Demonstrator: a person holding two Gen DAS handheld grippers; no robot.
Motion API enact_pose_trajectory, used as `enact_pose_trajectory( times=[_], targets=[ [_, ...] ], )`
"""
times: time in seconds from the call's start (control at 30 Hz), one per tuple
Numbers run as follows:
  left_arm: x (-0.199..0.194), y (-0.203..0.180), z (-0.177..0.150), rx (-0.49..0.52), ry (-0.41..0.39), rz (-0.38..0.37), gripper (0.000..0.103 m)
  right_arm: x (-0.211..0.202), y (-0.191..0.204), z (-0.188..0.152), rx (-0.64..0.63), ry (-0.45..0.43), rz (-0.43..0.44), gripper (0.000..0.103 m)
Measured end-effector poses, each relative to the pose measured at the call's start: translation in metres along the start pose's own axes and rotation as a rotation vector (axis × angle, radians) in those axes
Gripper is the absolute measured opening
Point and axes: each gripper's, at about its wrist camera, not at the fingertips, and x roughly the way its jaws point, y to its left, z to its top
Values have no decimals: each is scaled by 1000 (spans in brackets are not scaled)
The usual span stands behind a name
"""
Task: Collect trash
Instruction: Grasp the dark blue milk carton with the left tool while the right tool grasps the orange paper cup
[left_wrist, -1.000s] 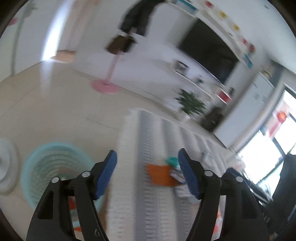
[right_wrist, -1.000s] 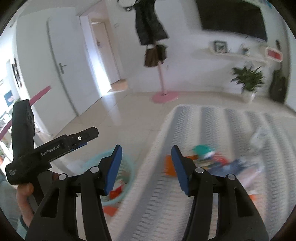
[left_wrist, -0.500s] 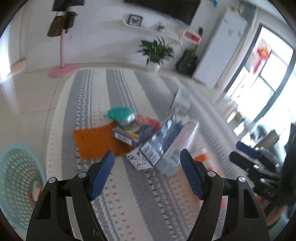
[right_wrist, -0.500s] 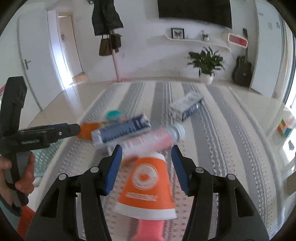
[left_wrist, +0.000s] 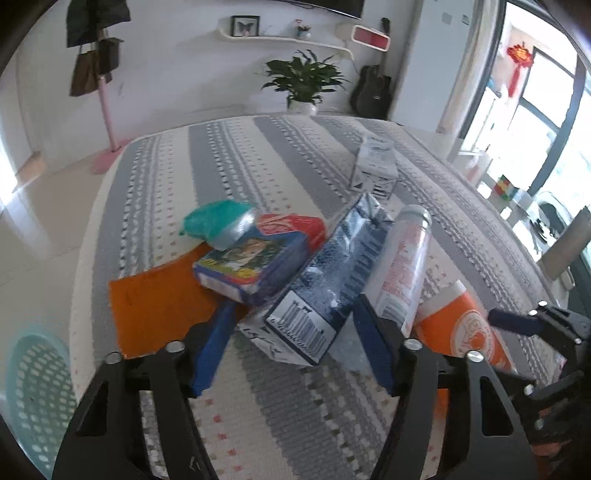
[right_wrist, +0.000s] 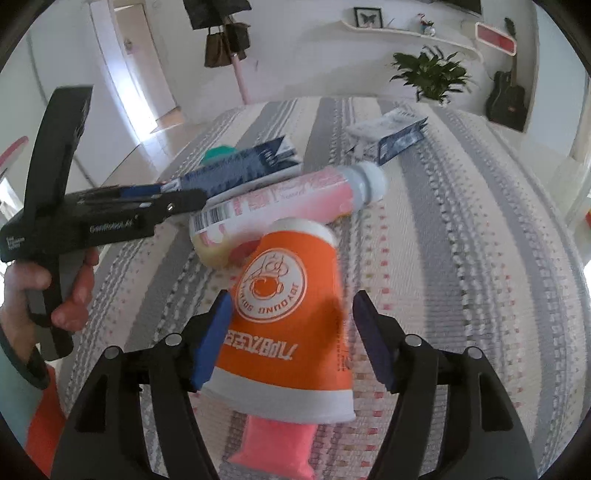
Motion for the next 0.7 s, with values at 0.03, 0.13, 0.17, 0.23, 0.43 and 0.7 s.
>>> enact_pose_trajectory(
  times=[0.03, 0.13, 0.17, 0.23, 0.43, 0.7],
  targets=[
    [-1, -1, 0, 0, 1, -1, 58, 2, -1, 1, 5, 5, 5, 66],
    [0, -2, 1, 1, 13, -1, 58, 6, -1, 0, 25, 5, 17, 70],
    [0, -1, 2, 4, 18, -4, 58, 8, -3, 0, 37, 11, 29, 70],
    [2, -3, 4, 1, 32, -16, 58, 15, -7, 0, 60, 34, 48, 70],
    [25, -13, 8, 13, 115, 23, 58, 25, -11, -1, 83, 73, 57, 71],
    [12, -13, 2, -74, 69, 1, 45, 9, -19, 6, 86, 29, -23, 60]
  ],
)
